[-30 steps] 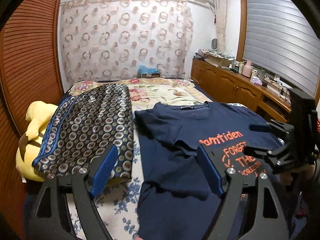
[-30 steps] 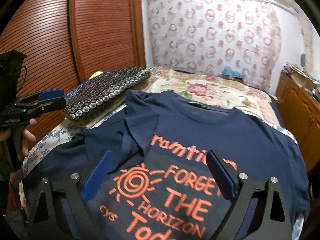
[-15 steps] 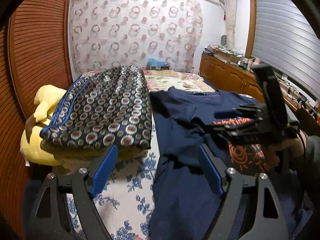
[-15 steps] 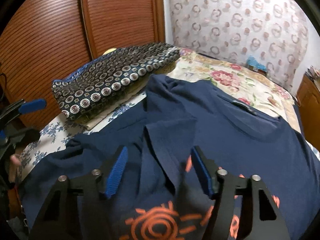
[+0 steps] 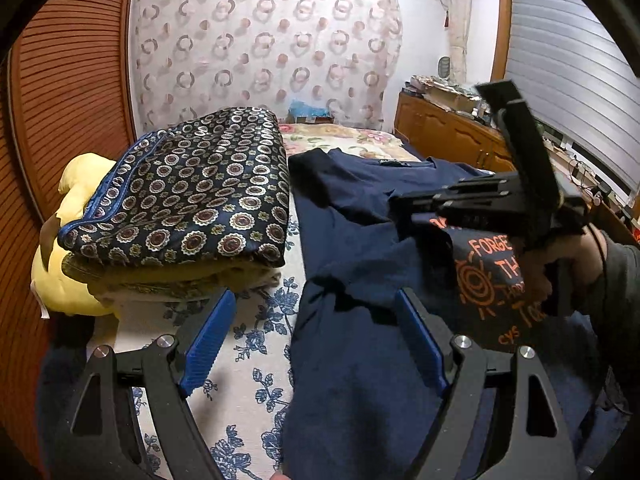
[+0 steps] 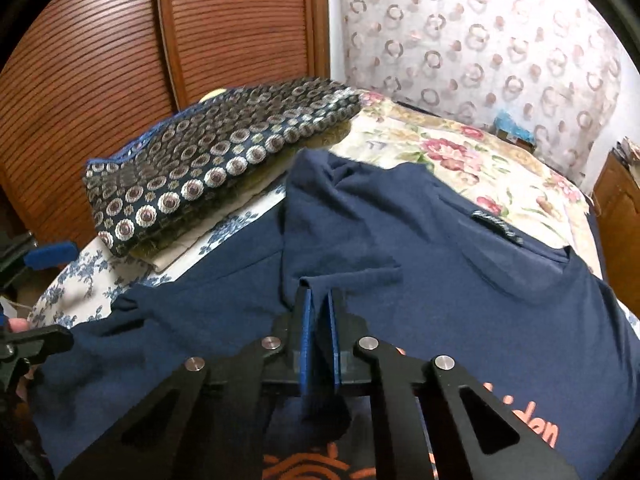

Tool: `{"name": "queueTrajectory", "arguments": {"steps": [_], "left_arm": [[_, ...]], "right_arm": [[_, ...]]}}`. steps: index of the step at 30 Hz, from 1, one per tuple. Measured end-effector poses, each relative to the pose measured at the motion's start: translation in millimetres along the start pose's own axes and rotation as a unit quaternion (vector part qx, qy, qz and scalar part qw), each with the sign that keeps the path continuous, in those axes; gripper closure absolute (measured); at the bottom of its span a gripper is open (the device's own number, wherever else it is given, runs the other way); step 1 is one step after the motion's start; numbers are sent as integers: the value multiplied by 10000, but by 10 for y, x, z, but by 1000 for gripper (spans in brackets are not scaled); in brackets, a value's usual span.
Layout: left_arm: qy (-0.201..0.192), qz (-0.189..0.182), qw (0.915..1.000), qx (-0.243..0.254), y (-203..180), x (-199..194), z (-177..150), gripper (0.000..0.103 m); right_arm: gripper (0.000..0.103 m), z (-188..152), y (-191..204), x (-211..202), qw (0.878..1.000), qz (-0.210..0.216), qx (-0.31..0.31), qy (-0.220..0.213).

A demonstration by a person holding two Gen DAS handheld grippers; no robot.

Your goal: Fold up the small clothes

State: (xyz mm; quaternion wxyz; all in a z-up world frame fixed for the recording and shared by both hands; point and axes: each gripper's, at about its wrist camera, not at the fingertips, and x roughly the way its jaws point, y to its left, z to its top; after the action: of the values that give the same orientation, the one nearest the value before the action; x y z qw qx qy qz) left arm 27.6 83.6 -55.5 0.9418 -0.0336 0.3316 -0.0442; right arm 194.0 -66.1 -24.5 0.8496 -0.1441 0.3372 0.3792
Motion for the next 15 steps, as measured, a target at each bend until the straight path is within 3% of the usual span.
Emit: {"name": "queueTrajectory", "arguments": {"steps": [9, 15], "left_arm": [[61, -30, 10000, 52, -78, 1, 2, 21], [78, -72, 9999, 43, -103, 5, 17, 21]], "right_arm": [[99, -76, -187, -281, 9991, -199, 285, -236], [98, -200, -262, -492, 9972, -632, 234, -313]]}}
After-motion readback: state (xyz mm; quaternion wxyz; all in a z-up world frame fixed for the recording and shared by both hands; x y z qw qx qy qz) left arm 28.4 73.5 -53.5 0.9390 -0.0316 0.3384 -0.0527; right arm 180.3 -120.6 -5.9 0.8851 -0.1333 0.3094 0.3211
